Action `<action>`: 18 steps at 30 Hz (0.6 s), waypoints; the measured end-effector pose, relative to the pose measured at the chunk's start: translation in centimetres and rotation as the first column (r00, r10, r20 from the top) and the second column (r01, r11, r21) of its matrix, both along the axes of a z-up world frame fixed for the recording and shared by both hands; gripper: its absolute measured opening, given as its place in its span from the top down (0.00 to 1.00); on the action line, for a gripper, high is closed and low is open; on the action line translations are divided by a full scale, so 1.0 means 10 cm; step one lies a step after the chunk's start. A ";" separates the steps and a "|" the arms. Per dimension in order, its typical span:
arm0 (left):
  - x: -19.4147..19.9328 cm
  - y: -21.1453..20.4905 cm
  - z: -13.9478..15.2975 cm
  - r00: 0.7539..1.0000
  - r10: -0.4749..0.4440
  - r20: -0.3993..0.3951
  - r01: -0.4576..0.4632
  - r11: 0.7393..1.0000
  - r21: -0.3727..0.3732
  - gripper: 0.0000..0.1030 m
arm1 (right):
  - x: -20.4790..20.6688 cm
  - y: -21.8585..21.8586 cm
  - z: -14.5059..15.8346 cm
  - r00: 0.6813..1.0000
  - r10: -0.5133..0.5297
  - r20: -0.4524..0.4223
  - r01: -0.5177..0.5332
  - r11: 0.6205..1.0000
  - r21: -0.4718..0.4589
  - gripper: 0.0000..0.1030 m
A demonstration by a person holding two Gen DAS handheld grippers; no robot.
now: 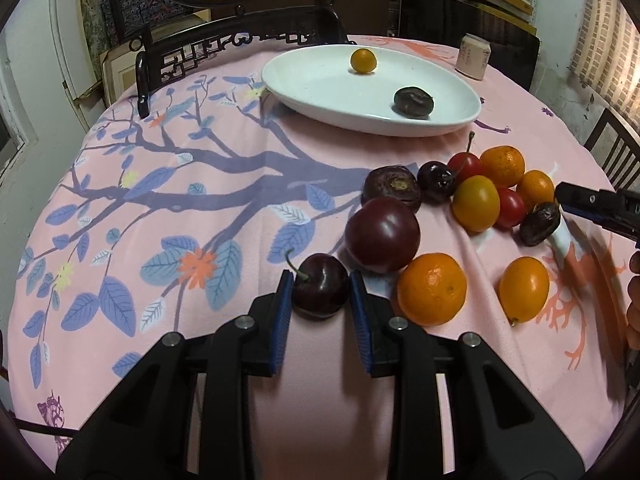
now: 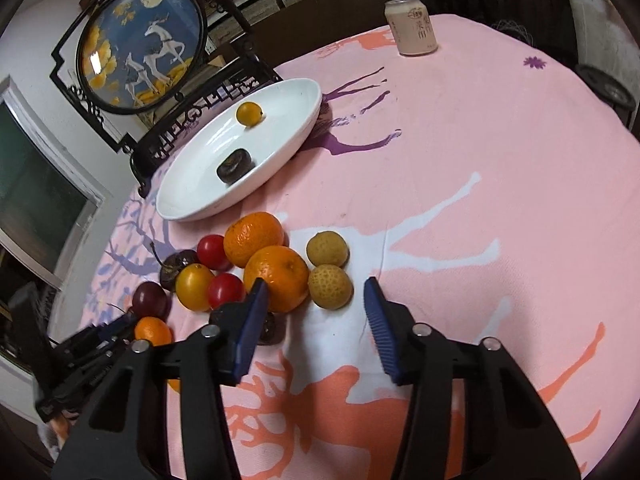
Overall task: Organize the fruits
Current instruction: 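Grasp a dark cherry with the left tool while the right tool grasps a longan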
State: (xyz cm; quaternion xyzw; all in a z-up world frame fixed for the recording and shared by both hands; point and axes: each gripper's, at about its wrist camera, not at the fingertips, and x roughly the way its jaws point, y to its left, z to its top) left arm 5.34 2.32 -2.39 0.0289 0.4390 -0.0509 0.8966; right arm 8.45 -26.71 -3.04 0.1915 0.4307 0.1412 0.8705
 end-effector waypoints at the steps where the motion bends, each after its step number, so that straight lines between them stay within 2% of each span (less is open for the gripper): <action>1: 0.00 0.01 0.00 1.000 0.001 0.000 -0.001 1.000 -0.003 0.72 | 0.01 -0.02 0.00 1.000 -0.006 -0.002 0.006 1.000 0.011 0.55; 5: 0.01 0.00 0.00 1.000 0.002 -0.003 -0.002 1.000 -0.001 0.72 | 0.02 -0.15 -0.02 0.999 -0.047 -0.025 0.048 0.997 0.064 0.59; 10: 0.01 -0.02 -0.01 1.000 0.002 -0.005 -0.002 1.000 0.011 0.72 | 0.04 -0.08 -0.05 0.999 -0.035 -0.035 0.035 0.999 0.021 0.61; 14: 0.02 -0.05 -0.02 1.000 0.001 0.001 -0.001 0.999 0.035 0.72 | 0.09 -0.10 -0.07 0.998 -0.056 -0.024 0.056 0.998 0.012 0.70; 18: 0.02 -0.06 -0.02 1.000 -0.006 0.004 0.006 1.000 0.031 0.72 | 0.07 -0.06 -0.07 0.999 -0.021 -0.028 0.021 1.000 0.021 0.75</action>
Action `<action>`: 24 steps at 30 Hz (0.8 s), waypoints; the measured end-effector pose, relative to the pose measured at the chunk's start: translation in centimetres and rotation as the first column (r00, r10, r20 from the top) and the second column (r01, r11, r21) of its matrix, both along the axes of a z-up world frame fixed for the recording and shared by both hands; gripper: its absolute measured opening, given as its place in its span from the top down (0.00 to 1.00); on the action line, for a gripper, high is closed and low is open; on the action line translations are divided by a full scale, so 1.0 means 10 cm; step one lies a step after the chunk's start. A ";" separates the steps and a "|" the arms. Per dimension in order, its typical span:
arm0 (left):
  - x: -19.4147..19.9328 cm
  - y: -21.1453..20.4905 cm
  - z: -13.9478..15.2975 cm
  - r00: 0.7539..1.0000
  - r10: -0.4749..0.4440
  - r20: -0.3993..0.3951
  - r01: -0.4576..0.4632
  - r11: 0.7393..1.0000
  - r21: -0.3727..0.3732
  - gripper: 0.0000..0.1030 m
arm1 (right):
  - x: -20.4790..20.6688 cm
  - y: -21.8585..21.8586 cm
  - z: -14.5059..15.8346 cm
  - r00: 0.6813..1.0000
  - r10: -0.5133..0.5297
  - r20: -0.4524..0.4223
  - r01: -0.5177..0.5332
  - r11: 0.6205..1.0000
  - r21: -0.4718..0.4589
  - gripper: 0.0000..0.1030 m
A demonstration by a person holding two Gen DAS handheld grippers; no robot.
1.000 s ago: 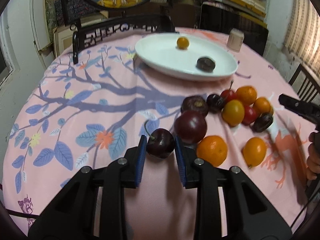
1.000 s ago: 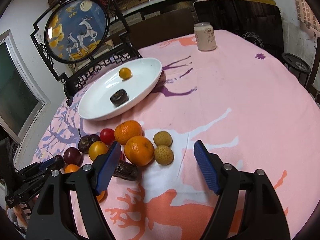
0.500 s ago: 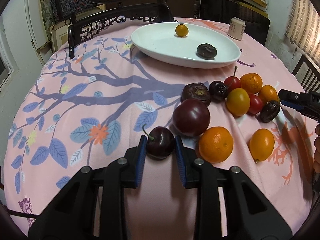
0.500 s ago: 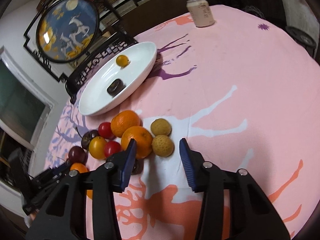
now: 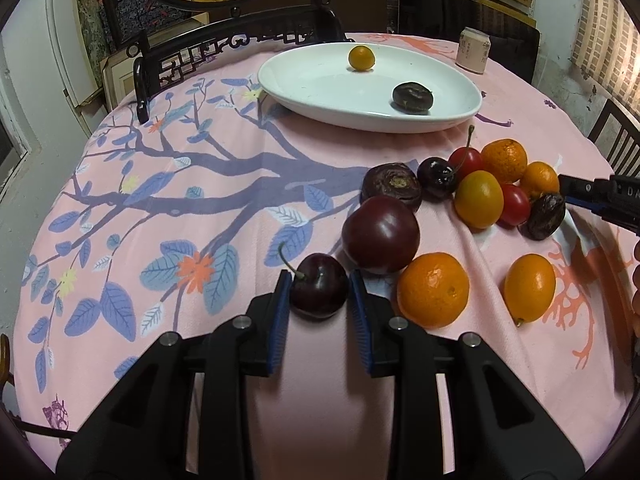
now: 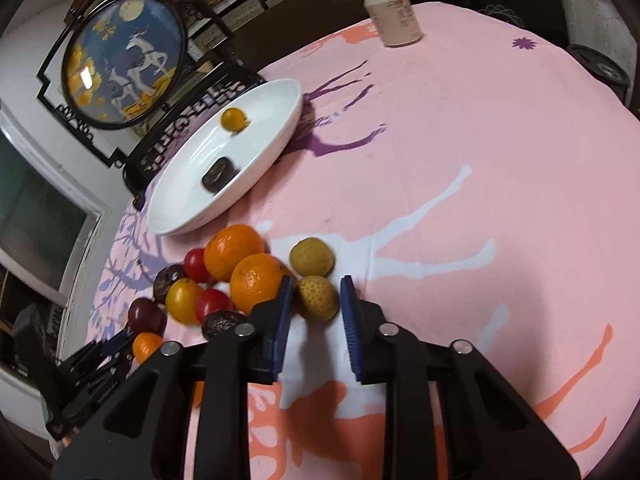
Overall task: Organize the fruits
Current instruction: 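Grasp a dark cherry with the left tool while the right tool grasps a longan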
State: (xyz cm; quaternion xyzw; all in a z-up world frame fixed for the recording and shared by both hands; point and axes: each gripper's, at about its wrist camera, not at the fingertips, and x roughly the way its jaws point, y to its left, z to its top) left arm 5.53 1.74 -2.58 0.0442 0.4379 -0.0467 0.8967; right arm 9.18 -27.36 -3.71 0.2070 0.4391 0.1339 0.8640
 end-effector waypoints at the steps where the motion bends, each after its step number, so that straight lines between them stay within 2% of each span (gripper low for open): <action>1: 0.00 0.00 0.00 1.000 -0.003 0.000 0.003 1.000 -0.006 0.72 | -0.01 0.02 0.01 1.000 0.006 0.005 -0.006 1.000 -0.015 0.76; 8: 0.01 0.01 0.01 1.000 -0.005 -0.003 0.005 1.000 -0.026 0.72 | -0.01 0.00 -0.01 0.999 0.049 -0.016 -0.049 0.999 -0.008 0.76; 13: 0.02 -0.02 -0.01 1.000 -0.004 0.000 0.004 1.000 0.007 0.72 | 0.00 0.07 -0.03 0.998 0.065 -0.021 -0.066 0.998 -0.019 0.76; 16: 0.01 -0.01 0.01 1.000 -0.005 0.007 0.005 1.000 -0.007 0.72 | -0.03 0.02 0.01 0.999 0.032 -0.006 -0.032 0.999 -0.024 0.76; 20: -0.03 0.01 0.09 0.999 0.003 0.051 -0.003 1.000 -0.011 0.72 | -0.06 -0.11 0.08 1.000 -0.008 0.022 0.008 1.000 0.024 0.76; 24: -0.02 0.09 0.22 0.996 0.029 0.082 -0.024 0.998 -0.052 0.72 | -0.09 -0.13 0.14 0.999 -0.019 0.049 0.017 0.999 0.047 0.76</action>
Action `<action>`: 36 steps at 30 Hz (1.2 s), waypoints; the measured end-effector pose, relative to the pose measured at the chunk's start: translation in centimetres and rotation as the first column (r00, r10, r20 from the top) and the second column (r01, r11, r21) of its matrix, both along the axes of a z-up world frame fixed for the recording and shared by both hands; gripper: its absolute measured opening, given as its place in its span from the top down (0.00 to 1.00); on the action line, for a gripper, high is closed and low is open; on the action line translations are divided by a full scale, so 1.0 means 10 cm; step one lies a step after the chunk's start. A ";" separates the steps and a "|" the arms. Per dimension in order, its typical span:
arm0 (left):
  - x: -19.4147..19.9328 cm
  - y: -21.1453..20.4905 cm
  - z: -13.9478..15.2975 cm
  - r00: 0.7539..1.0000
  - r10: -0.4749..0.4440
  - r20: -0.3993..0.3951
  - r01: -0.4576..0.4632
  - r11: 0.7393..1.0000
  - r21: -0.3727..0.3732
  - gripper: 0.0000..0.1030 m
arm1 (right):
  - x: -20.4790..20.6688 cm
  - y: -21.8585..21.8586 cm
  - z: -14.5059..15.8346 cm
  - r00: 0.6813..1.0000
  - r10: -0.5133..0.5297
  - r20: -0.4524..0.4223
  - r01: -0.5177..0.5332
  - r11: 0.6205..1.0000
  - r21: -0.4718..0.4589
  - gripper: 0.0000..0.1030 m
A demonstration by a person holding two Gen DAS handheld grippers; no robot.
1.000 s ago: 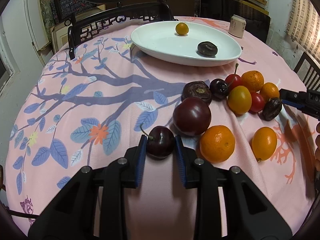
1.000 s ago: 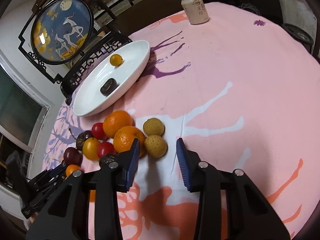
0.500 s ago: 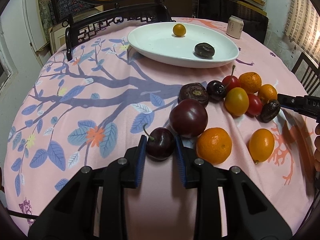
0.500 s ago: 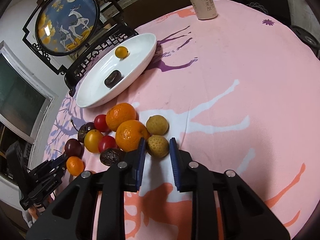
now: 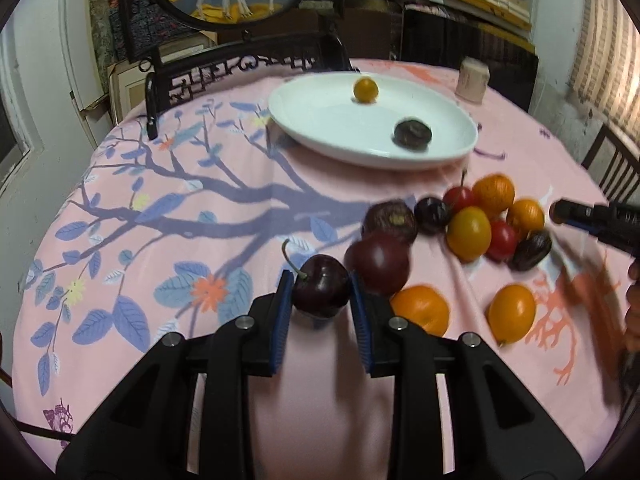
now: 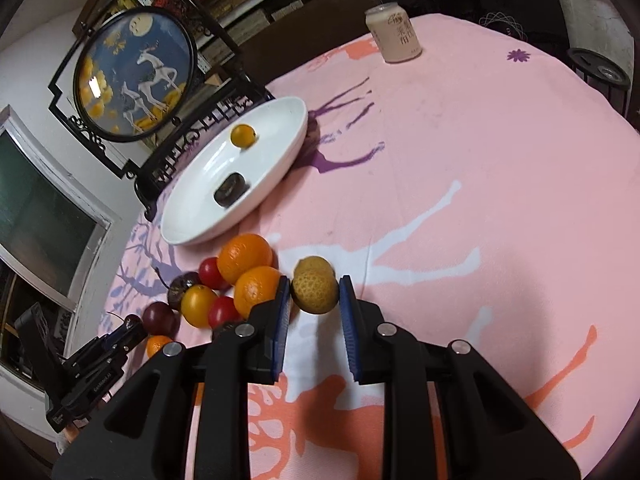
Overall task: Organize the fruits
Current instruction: 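Grasp a dark cherry with the left tool while the right tool grasps a longan, then release the cherry and longan onto the white plate with both tools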
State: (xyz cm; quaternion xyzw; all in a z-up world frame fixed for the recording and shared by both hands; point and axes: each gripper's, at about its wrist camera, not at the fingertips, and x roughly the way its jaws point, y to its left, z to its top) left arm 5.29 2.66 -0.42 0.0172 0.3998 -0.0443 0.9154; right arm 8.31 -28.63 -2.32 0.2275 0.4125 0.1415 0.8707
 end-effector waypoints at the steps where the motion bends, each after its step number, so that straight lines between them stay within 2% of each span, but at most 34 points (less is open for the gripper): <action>1: 0.01 0.01 0.04 1.000 0.005 0.009 -0.005 1.000 -0.001 0.72 | 0.00 0.01 0.03 1.000 0.001 0.010 -0.001 1.000 0.008 0.76; 4: 0.17 -0.02 0.20 1.000 -0.001 0.020 0.001 1.000 -0.004 0.72 | 0.05 0.10 0.17 0.999 0.015 0.042 -0.015 1.000 -0.009 0.76; 9: 0.69 -0.23 0.45 0.999 -0.017 0.037 0.017 1.000 0.010 0.72 | 0.39 0.44 0.43 0.994 0.091 0.061 -0.088 0.995 -0.050 0.76; 14: 1.25 -0.42 0.32 1.000 0.012 -0.003 -0.012 1.000 0.008 0.72 | 0.83 0.81 0.45 0.990 0.130 0.061 -0.122 0.986 -0.113 0.76; 16: 1.35 -0.42 0.24 1.000 0.016 -0.025 -0.016 1.000 -0.001 0.72 | 0.94 0.89 0.41 0.988 0.148 0.053 -0.141 0.982 -0.122 0.75; 17: 1.38 -0.43 0.20 0.999 0.015 -0.036 -0.015 1.000 -0.005 0.68 | 1.00 0.92 0.39 0.987 0.154 0.046 -0.147 0.981 -0.126 0.74; 20: 1.34 -0.43 0.18 1.000 0.006 -0.021 -0.005 1.000 0.022 0.46 | 1.05 0.93 0.33 0.986 0.164 0.038 -0.158 0.978 -0.134 0.58; 21: 1.32 -0.43 0.20 1.000 0.006 -0.009 -0.006 0.999 0.031 0.43 | 1.04 0.89 0.32 0.987 0.156 0.045 -0.148 0.980 -0.135 0.57; 25: 1.23 -0.42 0.26 1.000 -0.001 0.013 0.001 1.000 0.024 0.37 | 0.98 0.80 0.36 0.989 0.130 0.068 -0.122 0.986 -0.110 0.57; 29: 1.07 -0.36 0.23 1.000 0.010 0.021 -0.012 0.998 0.069 0.32 | 0.75 0.69 0.40 0.988 0.124 0.094 -0.113 0.987 -0.116 0.56; 31: 0.96 -0.29 0.21 1.000 0.018 0.010 -0.019 0.999 0.049 0.31 | 0.63 0.63 0.39 0.988 0.114 0.103 -0.102 0.988 -0.115 0.53; 33: 0.83 -0.24 0.16 1.000 0.012 0.000 -0.012 0.999 0.043 0.31 | 0.48 0.53 0.34 0.990 0.090 0.108 -0.078 0.991 -0.108 0.45; 36: 0.60 -0.21 0.07 1.000 0.012 -0.010 -0.011 0.997 0.079 0.31 | 0.33 0.43 0.27 0.993 0.065 0.099 -0.055 0.993 -0.105 0.45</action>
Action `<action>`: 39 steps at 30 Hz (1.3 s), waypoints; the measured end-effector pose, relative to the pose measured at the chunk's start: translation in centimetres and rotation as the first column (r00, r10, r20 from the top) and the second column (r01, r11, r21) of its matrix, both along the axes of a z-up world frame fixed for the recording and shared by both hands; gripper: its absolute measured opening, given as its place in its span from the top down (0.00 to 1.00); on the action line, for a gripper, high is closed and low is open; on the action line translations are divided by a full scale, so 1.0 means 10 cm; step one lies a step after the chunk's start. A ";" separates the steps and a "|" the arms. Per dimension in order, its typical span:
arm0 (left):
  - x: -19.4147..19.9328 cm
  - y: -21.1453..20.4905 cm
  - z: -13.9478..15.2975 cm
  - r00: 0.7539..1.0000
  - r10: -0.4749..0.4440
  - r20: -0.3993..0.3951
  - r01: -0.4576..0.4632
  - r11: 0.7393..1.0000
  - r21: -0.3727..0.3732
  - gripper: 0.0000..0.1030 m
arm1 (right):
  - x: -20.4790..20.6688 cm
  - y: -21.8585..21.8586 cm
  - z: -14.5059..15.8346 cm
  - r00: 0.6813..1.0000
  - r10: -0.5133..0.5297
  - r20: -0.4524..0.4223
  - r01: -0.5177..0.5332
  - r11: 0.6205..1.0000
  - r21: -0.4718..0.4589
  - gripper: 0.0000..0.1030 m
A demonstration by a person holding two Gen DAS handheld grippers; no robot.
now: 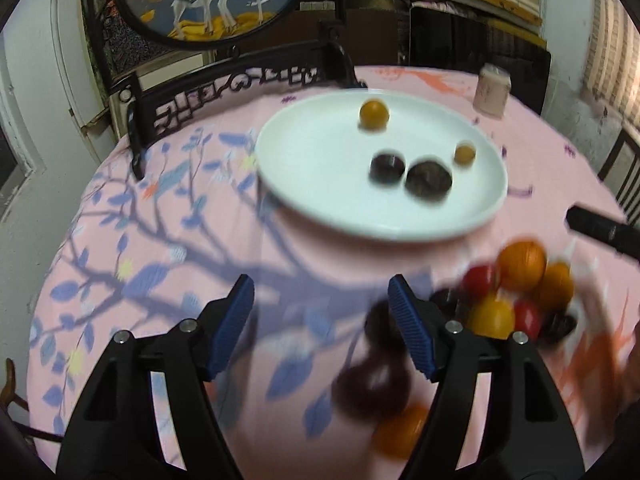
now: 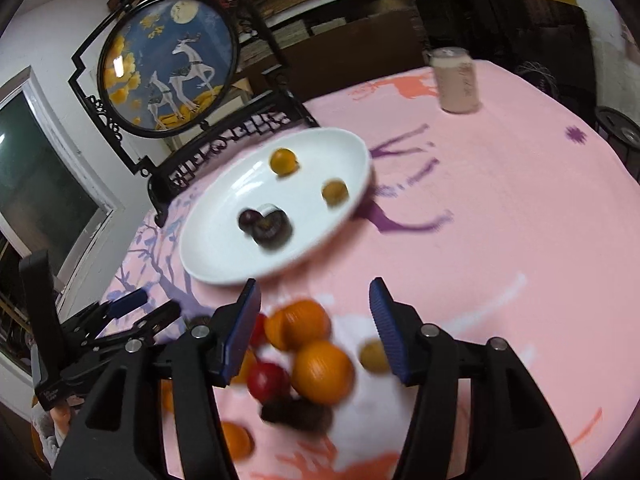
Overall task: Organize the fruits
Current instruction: 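Release the cherry and longan onto the white plate with both tools, then grasp a dark red plum with the left tool while the right tool grasps a longan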
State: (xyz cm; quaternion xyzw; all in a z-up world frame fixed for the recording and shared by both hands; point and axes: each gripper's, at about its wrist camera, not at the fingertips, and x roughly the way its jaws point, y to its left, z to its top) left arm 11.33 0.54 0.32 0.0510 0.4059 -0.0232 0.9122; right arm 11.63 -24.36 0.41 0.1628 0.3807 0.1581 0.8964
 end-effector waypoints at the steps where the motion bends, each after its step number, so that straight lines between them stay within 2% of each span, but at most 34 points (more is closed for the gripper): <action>1: -0.07 0.01 -0.01 1.000 -0.001 0.003 0.001 1.000 0.005 0.31 | -0.04 -0.05 -0.02 1.000 -0.007 -0.003 0.007 1.000 0.009 0.45; 6: -0.36 0.04 -0.01 0.999 -0.028 0.032 0.028 0.999 -0.015 0.31 | -0.16 -0.19 -0.05 0.999 -0.045 -0.009 0.045 0.998 0.042 0.45; 8: -0.40 0.01 -0.03 0.999 -0.049 0.021 0.049 0.998 -0.024 0.31 | -0.19 -0.23 -0.06 0.999 -0.052 -0.011 0.052 0.997 0.049 0.44; 13: -0.39 -0.10 -0.12 0.997 -0.082 -0.015 0.082 0.997 0.008 0.31 | -0.22 -0.23 -0.06 0.999 -0.049 -0.011 0.049 0.998 0.046 0.44; 16: -0.37 -0.09 -0.14 0.996 -0.088 -0.029 0.088 0.996 -0.010 0.32 | -0.21 -0.21 -0.07 0.999 -0.042 -0.018 0.043 0.998 0.038 0.44; 17: -0.37 -0.07 -0.14 0.995 -0.091 -0.035 0.090 0.996 -0.029 0.36 | -0.22 -0.20 -0.07 0.999 -0.041 -0.018 0.042 0.999 0.035 0.44; 18: -0.36 -0.06 -0.15 0.995 -0.094 -0.041 0.092 0.995 -0.045 0.46 | -0.22 -0.20 -0.07 0.999 -0.041 -0.016 0.041 0.999 0.033 0.44; 20: -0.34 -0.05 -0.16 0.992 -0.114 -0.058 0.109 0.990 -0.087 0.59 | -0.22 -0.20 -0.06 0.999 -0.039 -0.013 0.040 0.999 0.030 0.44; 24: -0.34 -0.07 -0.17 0.992 -0.115 -0.054 0.111 0.990 -0.083 0.60 | -0.21 -0.20 -0.08 0.999 -0.040 -0.021 0.040 0.999 0.030 0.44; 29: -0.33 -0.04 -0.16 0.994 -0.096 -0.055 0.091 0.992 -0.082 0.61 | -0.15 -0.23 -0.17 0.995 -0.052 -0.080 0.053 0.998 0.014 0.44; 30: -0.33 -0.03 -0.16 0.995 -0.088 -0.055 0.083 0.993 -0.080 0.61 | -0.13 -0.25 -0.19 0.994 -0.058 -0.095 0.060 0.998 0.016 0.50; 33: -0.32 0.01 -0.15 0.995 -0.078 -0.058 0.073 0.993 -0.088 0.61 | -0.11 -0.28 -0.26 0.990 -0.058 -0.132 0.062 0.998 0.024 0.57; 39: -0.32 0.00 -0.15 0.996 -0.074 -0.057 0.070 0.994 -0.078 0.60 | -0.09 -0.29 -0.31 0.985 -0.067 -0.160 0.070 0.998 0.010 0.64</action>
